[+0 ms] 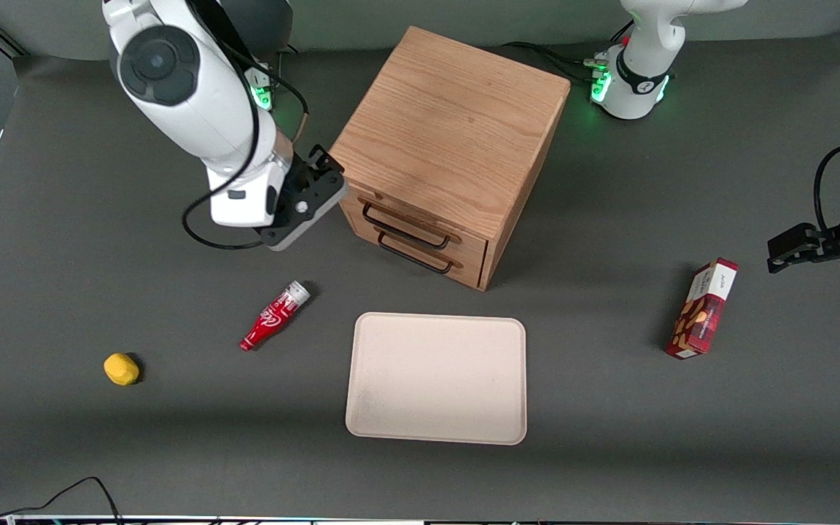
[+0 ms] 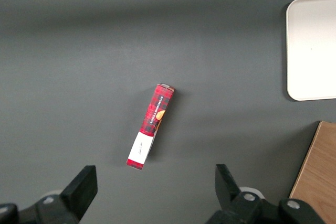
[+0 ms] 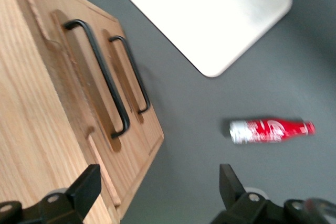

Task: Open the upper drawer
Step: 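Move the right gripper to the upper drawer's black handle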

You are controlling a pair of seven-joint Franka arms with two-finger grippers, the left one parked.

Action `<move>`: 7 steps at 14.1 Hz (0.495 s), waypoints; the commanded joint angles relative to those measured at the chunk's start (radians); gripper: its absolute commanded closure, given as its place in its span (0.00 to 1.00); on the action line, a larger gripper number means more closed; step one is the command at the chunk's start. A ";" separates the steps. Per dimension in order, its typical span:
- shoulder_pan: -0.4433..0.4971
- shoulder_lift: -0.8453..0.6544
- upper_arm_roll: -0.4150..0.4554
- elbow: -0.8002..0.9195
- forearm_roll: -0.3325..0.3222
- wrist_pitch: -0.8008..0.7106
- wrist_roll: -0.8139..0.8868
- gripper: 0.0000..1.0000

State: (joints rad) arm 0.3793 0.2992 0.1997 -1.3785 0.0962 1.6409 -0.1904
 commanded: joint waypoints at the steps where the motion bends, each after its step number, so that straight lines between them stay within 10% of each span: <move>1: 0.003 0.064 0.010 0.045 0.043 0.011 -0.086 0.00; 7: 0.003 0.169 0.033 0.038 0.099 0.144 -0.244 0.00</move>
State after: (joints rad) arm 0.3798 0.4289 0.2299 -1.3732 0.1700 1.7664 -0.3878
